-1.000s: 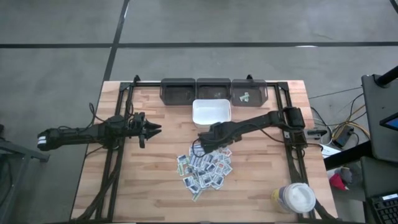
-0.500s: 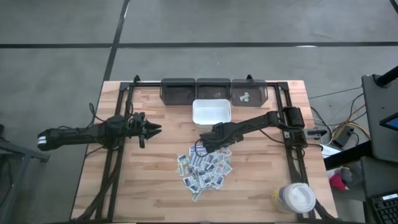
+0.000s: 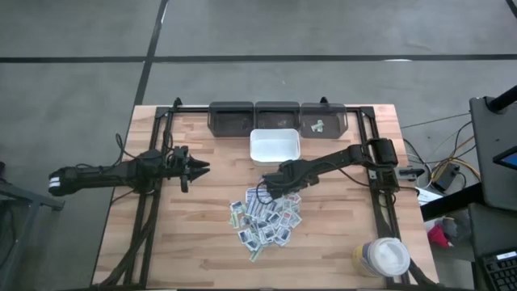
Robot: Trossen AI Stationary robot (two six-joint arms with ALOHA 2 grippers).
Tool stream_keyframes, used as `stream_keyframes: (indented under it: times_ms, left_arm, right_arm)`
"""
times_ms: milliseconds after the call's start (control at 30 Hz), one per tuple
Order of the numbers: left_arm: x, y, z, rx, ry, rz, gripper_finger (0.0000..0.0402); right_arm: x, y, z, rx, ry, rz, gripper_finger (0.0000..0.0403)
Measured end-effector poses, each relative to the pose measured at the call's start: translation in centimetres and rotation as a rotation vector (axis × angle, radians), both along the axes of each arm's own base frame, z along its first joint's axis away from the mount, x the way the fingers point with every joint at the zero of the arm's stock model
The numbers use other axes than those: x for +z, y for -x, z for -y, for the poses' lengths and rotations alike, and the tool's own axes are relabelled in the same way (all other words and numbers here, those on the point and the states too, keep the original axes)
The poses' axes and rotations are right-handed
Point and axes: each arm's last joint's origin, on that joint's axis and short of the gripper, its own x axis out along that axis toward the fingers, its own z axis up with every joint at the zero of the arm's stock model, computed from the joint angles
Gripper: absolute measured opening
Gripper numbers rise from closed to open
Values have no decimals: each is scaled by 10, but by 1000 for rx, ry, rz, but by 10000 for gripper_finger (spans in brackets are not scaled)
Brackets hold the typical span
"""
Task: Pick & Place First Aid Supplies
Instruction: Put the green bandage pack into the right gray bin
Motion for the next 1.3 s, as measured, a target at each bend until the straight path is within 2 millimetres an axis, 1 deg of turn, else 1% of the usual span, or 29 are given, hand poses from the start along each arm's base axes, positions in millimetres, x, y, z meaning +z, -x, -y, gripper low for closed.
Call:
stream_keyframes:
  times_ms: [300, 467, 633, 767, 1067, 1300]
  left_arm:
    - [0, 0, 0, 0, 0, 0, 119]
    - [0, 0, 0, 0, 0, -1, 120]
    - [0, 0, 0, 0, 0, 0, 119]
    - [0, 0, 0, 0, 0, -1, 120]
    - [0, 0, 0, 0, 0, -2, 120]
    - [0, 0, 0, 0, 0, -3, 120]
  right_arm:
    - [7, 16, 1, -4, 22, -132, 103]
    - [21, 18, 2, -4, 22, -80, 98]
    - [23, 18, 3, -3, 46, -73, 104]
    - [19, 16, 5, -6, 47, -69, 111]
    - [3, 13, 5, -11, 35, -105, 121]
    - [1, 12, 5, -11, 26, -111, 109]
